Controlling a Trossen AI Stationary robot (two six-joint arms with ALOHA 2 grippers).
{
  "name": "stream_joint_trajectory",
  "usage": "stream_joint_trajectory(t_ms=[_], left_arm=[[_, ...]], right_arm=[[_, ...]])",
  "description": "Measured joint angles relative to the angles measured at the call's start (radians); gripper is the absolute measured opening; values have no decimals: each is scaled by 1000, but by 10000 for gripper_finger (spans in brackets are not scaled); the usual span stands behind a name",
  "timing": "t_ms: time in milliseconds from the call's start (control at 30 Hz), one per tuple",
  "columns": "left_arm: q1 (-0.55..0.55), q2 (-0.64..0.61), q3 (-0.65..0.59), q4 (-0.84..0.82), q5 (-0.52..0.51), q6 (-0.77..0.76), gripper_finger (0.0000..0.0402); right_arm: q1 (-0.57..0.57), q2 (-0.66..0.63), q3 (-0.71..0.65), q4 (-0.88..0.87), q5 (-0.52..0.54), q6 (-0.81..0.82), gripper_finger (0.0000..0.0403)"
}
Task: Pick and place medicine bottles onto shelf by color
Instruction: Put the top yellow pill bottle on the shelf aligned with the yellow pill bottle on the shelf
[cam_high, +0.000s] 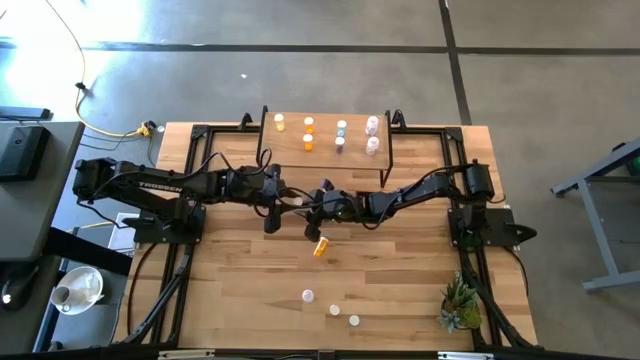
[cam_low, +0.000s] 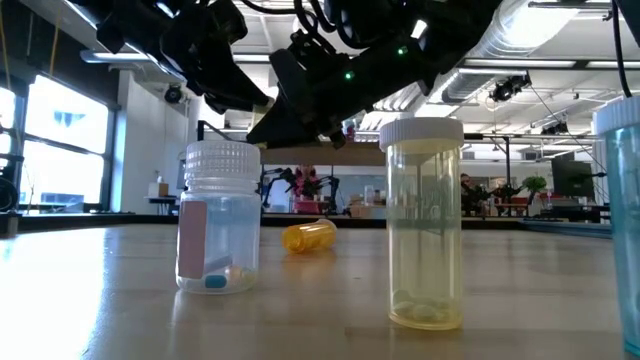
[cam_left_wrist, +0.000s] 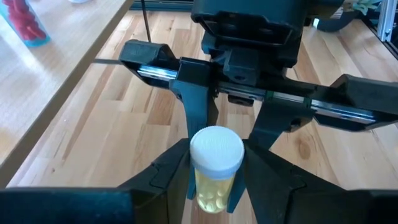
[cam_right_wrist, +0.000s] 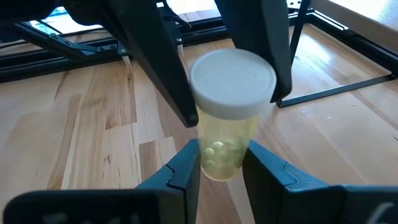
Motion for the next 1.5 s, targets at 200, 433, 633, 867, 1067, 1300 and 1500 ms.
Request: stream_joint_trajectory(t_ms=[200, 433, 633, 867, 1067, 1300, 1500], left_arm=[[0, 0, 0, 5, -1, 0, 118], [0, 0, 0, 5, -1, 0, 105], [0, 0, 0, 6, 0, -1, 109], [2, 0, 0, 10, 0, 0, 108], [3, -3, 0, 8, -1, 1, 109], [21, -37, 0, 0, -52, 27, 109], [87, -88, -1, -25, -57, 44, 107]], right_arm=[[0, 0, 0, 2, 1, 0, 89], [0, 0, 0, 1, 1, 2, 90], [0, 0, 0, 1, 1, 42, 103], [0, -1, 0, -7, -5, 47, 150], [0, -35, 1, -32, -3, 38, 197], [-5, -129, 1, -180, 0, 44, 211], [-5, -214, 1, -238, 1, 16, 211]])
